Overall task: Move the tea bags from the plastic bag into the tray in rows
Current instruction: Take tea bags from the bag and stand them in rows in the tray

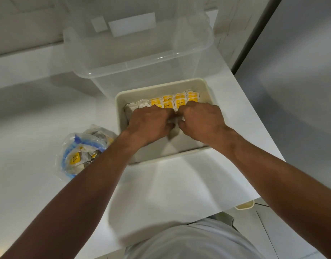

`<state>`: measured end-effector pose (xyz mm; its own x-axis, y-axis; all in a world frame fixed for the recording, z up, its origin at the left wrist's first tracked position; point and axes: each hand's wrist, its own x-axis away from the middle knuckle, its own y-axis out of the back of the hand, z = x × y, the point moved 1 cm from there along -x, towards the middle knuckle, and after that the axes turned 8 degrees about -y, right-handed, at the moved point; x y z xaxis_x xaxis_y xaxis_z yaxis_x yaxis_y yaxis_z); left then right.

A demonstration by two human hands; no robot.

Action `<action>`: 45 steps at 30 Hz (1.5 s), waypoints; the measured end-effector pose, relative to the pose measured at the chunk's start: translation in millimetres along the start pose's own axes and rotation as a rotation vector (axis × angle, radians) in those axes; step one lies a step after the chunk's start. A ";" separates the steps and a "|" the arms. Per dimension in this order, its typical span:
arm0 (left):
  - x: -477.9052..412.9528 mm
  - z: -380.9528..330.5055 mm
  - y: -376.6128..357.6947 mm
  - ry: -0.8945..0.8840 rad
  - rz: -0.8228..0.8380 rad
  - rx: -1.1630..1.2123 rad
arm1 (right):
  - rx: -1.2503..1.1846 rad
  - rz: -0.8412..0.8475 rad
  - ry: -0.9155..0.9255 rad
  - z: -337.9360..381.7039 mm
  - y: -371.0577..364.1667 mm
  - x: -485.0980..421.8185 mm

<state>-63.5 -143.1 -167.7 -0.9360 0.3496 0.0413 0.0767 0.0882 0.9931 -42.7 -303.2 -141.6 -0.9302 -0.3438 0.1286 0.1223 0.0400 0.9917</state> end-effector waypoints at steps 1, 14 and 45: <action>3.8 3.1 2.4 0.017 -0.016 0.015 | -0.029 -0.014 0.030 -1.4 -0.8 -0.1; 78.8 8.7 42.3 0.143 -0.192 0.405 | -0.595 -0.039 0.091 22.0 8.2 12.3; 246.7 104.9 -1.9 0.071 -0.163 0.394 | -0.566 -0.028 -0.053 207.4 -37.4 102.2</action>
<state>-258.5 40.8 -170.8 -0.9670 0.2378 -0.0912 0.0386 0.4909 0.8704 -214.2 -145.3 -164.6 -0.9500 -0.2896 0.1169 0.2504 -0.4825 0.8393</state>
